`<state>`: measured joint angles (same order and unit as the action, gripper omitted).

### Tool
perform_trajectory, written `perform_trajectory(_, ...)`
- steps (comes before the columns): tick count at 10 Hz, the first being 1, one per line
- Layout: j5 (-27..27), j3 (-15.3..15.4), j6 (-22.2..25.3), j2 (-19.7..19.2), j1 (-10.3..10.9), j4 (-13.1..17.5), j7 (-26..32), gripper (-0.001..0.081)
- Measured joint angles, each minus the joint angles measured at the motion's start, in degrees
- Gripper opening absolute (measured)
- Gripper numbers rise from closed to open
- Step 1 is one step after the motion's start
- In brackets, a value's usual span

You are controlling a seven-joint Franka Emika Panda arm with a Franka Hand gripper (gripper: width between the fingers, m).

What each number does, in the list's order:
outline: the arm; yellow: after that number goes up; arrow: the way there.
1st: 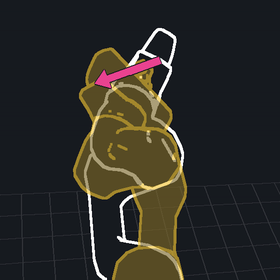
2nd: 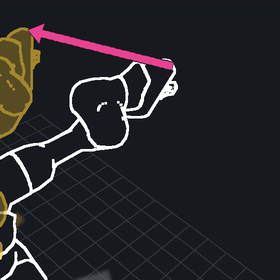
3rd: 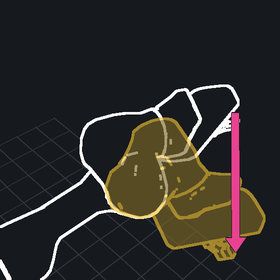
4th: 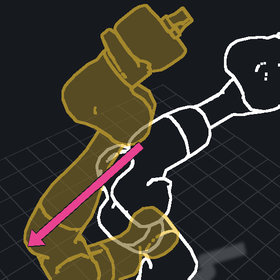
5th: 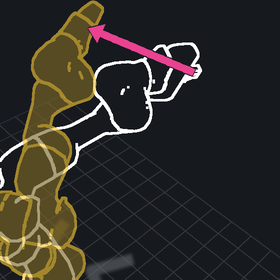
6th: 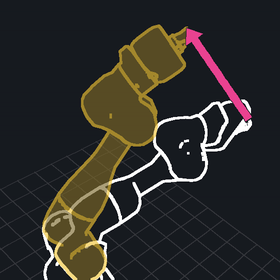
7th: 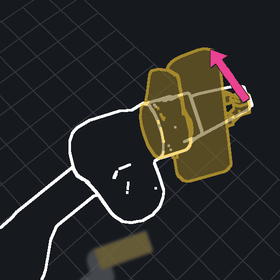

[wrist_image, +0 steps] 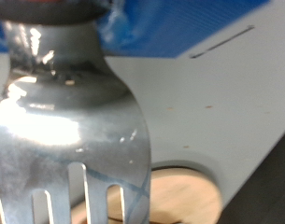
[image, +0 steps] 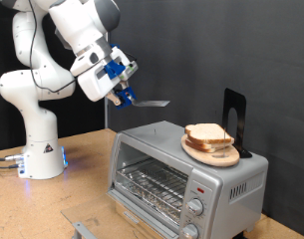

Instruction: Make a piece of toast with the oven

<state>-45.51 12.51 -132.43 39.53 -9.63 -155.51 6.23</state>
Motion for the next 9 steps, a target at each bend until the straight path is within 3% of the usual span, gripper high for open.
perform_trajectory(3, 0.0, -1.0, -1.7, 0.0, -1.3, -1.6, 1.5, 0.0467)
perform_trajectory(7, -0.9, -2.0, -3.1, 0.0, -1.4, -2.3, 3.9, 0.0467)
perform_trajectory(9, 5.6, -1.7, -0.3, -0.2, -1.7, -1.1, 3.8, 0.0467)
